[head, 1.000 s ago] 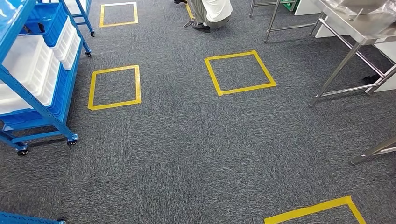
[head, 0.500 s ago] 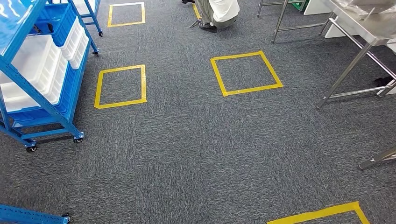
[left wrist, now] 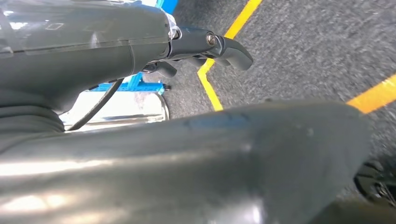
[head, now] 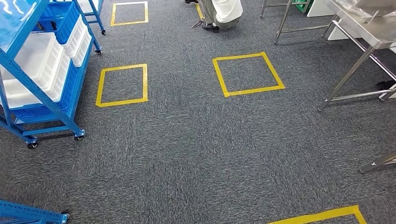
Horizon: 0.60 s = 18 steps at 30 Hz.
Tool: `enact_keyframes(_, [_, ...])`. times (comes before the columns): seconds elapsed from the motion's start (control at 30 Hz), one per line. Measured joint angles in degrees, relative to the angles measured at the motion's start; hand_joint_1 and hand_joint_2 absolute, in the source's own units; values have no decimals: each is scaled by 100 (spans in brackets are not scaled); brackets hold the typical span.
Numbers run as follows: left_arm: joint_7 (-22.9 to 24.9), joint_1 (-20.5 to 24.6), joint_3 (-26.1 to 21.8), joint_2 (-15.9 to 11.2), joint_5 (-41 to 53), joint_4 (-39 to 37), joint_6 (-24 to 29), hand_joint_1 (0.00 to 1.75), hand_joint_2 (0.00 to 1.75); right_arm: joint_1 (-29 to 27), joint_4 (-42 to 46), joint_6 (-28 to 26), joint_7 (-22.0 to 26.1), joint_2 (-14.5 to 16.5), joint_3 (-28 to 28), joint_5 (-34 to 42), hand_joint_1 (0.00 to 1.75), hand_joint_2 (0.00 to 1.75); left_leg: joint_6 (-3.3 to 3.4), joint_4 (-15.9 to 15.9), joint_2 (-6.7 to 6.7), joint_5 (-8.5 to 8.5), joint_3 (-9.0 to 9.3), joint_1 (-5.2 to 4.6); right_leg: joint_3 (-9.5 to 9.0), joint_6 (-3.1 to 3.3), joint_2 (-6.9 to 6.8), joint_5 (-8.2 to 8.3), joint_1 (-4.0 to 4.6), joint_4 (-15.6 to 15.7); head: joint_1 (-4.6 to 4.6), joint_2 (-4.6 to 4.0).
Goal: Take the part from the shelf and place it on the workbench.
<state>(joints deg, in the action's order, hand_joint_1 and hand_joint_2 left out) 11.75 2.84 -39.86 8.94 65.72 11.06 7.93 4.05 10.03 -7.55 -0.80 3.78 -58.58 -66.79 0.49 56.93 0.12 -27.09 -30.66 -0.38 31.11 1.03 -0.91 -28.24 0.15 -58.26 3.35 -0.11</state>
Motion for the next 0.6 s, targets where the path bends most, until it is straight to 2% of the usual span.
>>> enact_keyframes(0.07, [1, -5, -1, -2, 0, 0, -1, 0, 0, 2, 0, -2, 1, 3, -1, 0, 0, 175, 41, -102, -6, 65, 48, 35, 51, -60, 22, -112, -2, -138, 0, 0])
enact_keyframes(0.1, [1, -1, -1, -2, 0, 0, -1, 0, 0, 1, 0, -3, 1, 11, -1, 0, 0, 175, 55, -144, -5, 95, 66, 53, 154, -91, 40, -257, -12, -363, 0, 0])
enact_keyframes(0.17, [-1, 5, -1, -1, 0, 0, -2, 0, 0, -4, 0, -4, 1, 40, -2, 0, 0, 175, 70, -155, -4, 108, 59, 49, 492, -141, 65, -611, -52, -1061, -1, 0])
enact_keyframes(0.2, [-1, 5, -1, -1, 0, 0, -2, 0, 0, -6, 0, -4, 0, 55, -2, 0, 0, 175, 69, -152, -6, 106, 53, 50, 641, -162, 67, -709, -75, -1357, -1, 0])
enact_keyframes(0.23, [-1, 3, -1, 0, 0, 0, -2, 0, 0, -9, 0, -4, -1, 65, -2, 0, 0, 175, 63, -148, -9, 101, 54, 54, 709, -180, 66, -699, -99, -1482, -1, 0])
enact_keyframes(0.27, [-1, 1, -2, 0, 0, 0, -2, 0, 0, -11, 1, -4, -1, 72, -2, 0, 0, 175, 50, -140, -15, 92, 58, 61, 670, -199, 65, -577, -124, -1385, -1, 0])
enact_keyframes(0.33, [-1, 2, -3, -1, 0, 0, -2, 0, 0, -12, 2, -4, -1, 74, -2, 0, 0, 175, -6, -94, -33, 56, 63, 80, 350, -239, 70, -201, -177, -710, -1, 0])
enact_keyframes(0.37, [-1, 5, -3, -2, 0, 0, -2, 0, 0, -11, 2, -4, -1, 74, -2, 0, 0, 175, -49, -49, -41, 28, 52, 78, 200, -229, 86, -74, -181, -381, 0, 0])
enact_keyframes(0.4, [-1, 8, -3, -2, 0, 0, -2, 0, 0, -9, 2, -4, -1, 74, -2, 0, 0, 175, -91, -13, -47, 6, 39, 74, 106, -204, 101, -15, -180, -171, 0, 0])
enact_keyframes(0.43, [-2, 11, -3, -3, 0, 0, -2, 0, 0, -8, 2, -4, -1, 74, -2, 0, 0, 175, -128, 11, -51, -9, 26, 68, 77, -162, 115, -21, -165, -91, 1, 0])
enact_keyframes(0.53, [-2, 13, -3, -2, 0, 0, -2, 0, 0, -3, 2, -4, -1, 71, -2, 0, 0, 175, -227, 53, -53, -54, 8, 99, 80, -16, 116, -12, -124, -77, 1, 0])
enact_keyframes(0.6, [-1, 13, -3, -2, 0, 0, -2, 0, 0, -3, 2, -4, -1, 46, -2, 0, 0, 175, -268, 411, -47, -286, -149, 117, 75, 65, 98, 2, -118, -55, 1, 0])
